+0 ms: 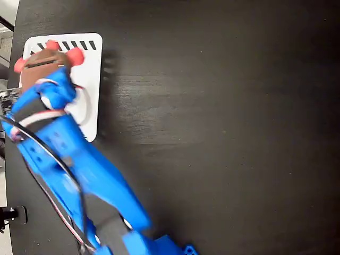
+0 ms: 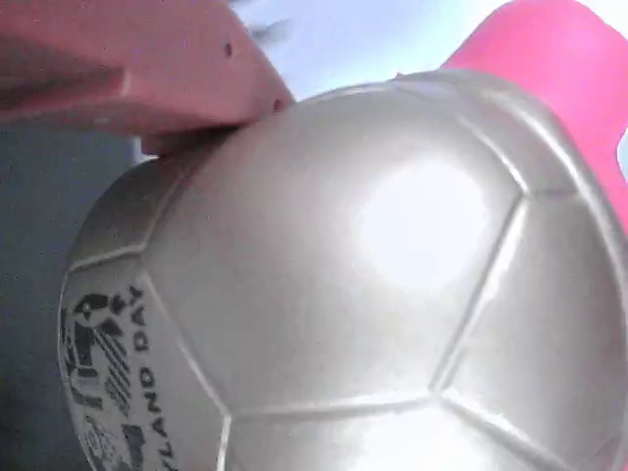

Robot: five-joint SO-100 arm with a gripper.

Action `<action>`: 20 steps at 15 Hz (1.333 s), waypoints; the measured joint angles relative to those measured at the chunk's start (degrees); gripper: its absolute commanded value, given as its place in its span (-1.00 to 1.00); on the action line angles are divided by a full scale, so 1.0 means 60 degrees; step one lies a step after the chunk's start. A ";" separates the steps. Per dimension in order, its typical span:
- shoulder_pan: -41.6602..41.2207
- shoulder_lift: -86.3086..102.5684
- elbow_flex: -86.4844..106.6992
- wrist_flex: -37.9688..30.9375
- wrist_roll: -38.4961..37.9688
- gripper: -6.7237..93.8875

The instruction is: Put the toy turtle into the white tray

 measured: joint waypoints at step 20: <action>-0.0308 -0.2051 -0.1729 0.1787 -0.0234 0.47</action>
